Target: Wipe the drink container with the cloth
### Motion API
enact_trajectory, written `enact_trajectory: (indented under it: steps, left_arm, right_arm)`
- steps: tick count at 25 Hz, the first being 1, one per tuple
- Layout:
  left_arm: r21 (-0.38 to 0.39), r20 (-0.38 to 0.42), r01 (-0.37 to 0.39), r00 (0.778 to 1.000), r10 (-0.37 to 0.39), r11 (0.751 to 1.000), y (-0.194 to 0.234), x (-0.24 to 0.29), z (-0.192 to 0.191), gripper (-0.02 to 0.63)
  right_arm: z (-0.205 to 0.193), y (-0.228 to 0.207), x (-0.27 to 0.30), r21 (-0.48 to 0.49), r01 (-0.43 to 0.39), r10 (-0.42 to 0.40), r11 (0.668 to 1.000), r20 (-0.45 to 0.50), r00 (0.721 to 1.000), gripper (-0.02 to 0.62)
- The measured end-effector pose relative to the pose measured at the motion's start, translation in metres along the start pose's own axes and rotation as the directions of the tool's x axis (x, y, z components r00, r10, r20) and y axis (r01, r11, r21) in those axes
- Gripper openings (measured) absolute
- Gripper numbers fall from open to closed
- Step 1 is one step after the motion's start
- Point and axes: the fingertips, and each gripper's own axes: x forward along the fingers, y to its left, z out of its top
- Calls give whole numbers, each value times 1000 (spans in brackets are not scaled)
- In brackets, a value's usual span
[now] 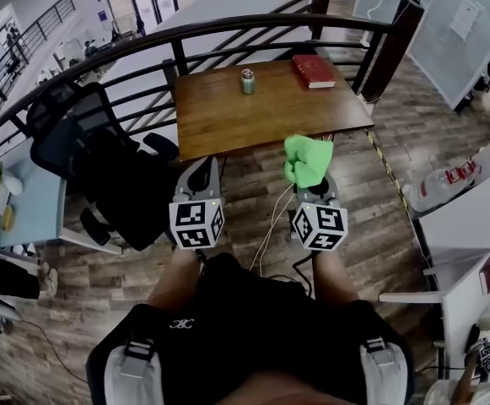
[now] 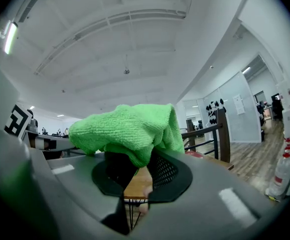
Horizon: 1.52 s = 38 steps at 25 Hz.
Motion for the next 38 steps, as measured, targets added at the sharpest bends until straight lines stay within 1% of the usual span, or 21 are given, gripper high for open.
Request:
enact_trajectory:
  steps: [2, 6, 8, 13, 19, 24, 28, 34, 38]
  left_arm:
    - [3, -4, 4, 1000, -4, 1000, -3, 6, 0, 52]
    - [40, -15, 15, 1000, -14, 999, -10, 23, -4, 52]
    - [47, -15, 19, 1000, -18, 999, -11, 33, -5, 53]
    - [33, -1, 22, 1000, -22, 999, -4, 66, -5, 52]
    - [18, -5, 19, 1000, -19, 1000, 10, 113, -8, 52]
    - [17, -20, 30, 999, -30, 999, 28, 174, -13, 53]
    - [26, -23, 48, 999, -47, 999, 42, 231, -9, 52]
    - [18, -37, 62, 997, -62, 998, 81, 322, 1, 52]
    - [16, -46, 76, 996, -76, 997, 105, 375, 10, 52]
  right_arm:
    - [-2, -6, 3, 7, 0, 0, 1000, -2, 1000, 58]
    - [-9, -17, 15, 25, 5, -5, 1000, -9, 1000, 58]
    - [-12, -22, 23, 29, 5, -5, 1000, -12, 1000, 58]
    - [-14, -27, 59, 8, -16, 16, 1000, -14, 1000, 58]
    - [-12, -41, 107, -3, -24, 24, 1000, -7, 1000, 58]
    - [-20, -55, 166, -3, -27, 27, 1000, -18, 999, 58]
    - [-25, -68, 222, -5, -26, 26, 1000, -33, 999, 58]
    - [-23, -78, 319, -10, -29, 29, 1000, -48, 998, 58]
    - [-23, -80, 379, -7, -27, 27, 1000, -66, 997, 58]
